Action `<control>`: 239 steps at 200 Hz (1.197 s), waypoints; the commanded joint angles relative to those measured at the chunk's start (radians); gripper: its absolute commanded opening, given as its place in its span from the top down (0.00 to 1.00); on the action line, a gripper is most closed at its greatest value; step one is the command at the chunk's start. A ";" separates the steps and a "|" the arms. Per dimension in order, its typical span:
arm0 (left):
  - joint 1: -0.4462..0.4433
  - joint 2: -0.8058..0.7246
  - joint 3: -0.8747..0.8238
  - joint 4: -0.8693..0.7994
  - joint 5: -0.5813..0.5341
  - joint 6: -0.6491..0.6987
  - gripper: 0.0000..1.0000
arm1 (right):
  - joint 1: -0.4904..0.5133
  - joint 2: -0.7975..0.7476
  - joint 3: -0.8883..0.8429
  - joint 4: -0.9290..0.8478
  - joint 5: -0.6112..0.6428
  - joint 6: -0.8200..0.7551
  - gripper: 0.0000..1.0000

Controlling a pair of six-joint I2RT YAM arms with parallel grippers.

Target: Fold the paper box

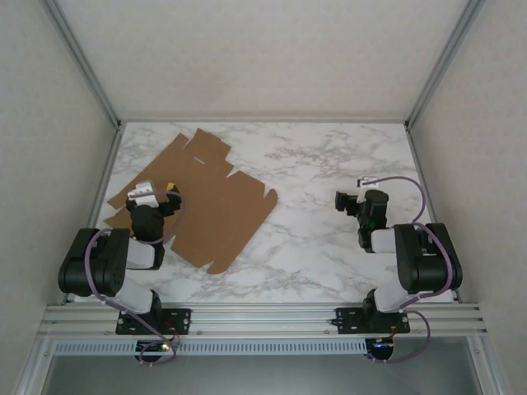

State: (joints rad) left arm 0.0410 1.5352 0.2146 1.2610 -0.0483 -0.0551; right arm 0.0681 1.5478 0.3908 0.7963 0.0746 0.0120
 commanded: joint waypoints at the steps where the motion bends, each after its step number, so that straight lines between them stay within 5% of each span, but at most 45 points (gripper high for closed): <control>1: 0.000 0.002 0.007 0.040 -0.012 0.001 0.01 | 0.002 -0.009 0.013 0.013 0.001 0.000 0.01; 145: 0.000 0.000 0.007 0.037 -0.002 0.007 0.00 | 0.002 -0.017 0.013 0.015 -0.012 -0.004 0.01; 178: -0.087 -0.178 0.067 -0.201 -0.059 0.098 0.01 | 0.045 -0.283 0.183 -0.415 -0.116 -0.067 0.01; 208: -0.228 -0.430 0.107 -0.283 -0.083 0.124 0.00 | 0.151 -0.583 0.293 -0.605 -0.061 -0.030 0.01; 239: -0.453 -0.572 0.324 -0.576 -0.063 0.097 0.01 | 0.335 -0.680 0.559 -0.951 0.052 0.053 0.01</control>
State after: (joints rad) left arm -0.2695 1.0397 0.3798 0.9333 -0.1040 0.0391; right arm 0.2920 0.9020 0.7845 0.1883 0.0261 -0.0132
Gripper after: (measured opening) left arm 0.995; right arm 0.989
